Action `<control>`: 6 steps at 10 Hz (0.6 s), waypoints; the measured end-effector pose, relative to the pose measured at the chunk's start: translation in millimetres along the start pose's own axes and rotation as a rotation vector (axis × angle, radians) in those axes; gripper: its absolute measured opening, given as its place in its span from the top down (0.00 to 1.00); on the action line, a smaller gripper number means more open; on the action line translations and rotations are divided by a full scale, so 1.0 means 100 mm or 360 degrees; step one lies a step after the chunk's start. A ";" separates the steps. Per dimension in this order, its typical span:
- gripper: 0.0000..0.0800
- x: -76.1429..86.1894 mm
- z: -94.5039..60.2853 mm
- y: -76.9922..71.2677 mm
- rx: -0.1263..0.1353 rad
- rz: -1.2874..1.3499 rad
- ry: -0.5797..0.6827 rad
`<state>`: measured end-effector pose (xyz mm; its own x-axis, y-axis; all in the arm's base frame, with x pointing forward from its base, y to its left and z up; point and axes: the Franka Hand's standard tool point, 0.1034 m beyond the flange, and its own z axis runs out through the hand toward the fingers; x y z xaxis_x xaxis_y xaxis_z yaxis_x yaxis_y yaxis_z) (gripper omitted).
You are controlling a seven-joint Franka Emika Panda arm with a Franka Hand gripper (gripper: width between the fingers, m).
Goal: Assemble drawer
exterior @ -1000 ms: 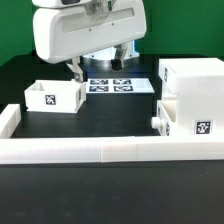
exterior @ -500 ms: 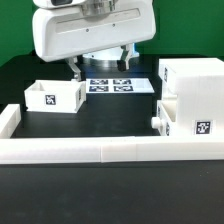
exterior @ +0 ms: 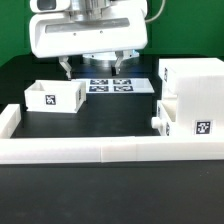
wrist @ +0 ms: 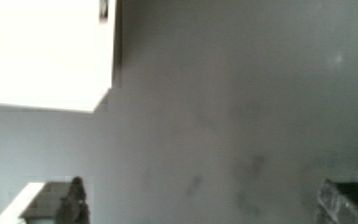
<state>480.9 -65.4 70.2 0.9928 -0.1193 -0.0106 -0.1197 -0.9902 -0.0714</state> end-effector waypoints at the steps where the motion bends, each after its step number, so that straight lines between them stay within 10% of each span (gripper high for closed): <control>1: 0.19 -0.11 0.07 0.05 -0.0004 0.0128 -0.0002; 6: 0.19 -0.13 0.09 0.03 0.0020 0.0242 -0.0004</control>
Offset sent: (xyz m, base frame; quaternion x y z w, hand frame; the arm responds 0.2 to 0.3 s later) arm 0.0000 0.0000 0.0000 0.0000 0.0000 0.1296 0.9916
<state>467.6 -66.1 61.2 0.9632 -0.2677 -0.0245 -0.2688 -0.9597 -0.0816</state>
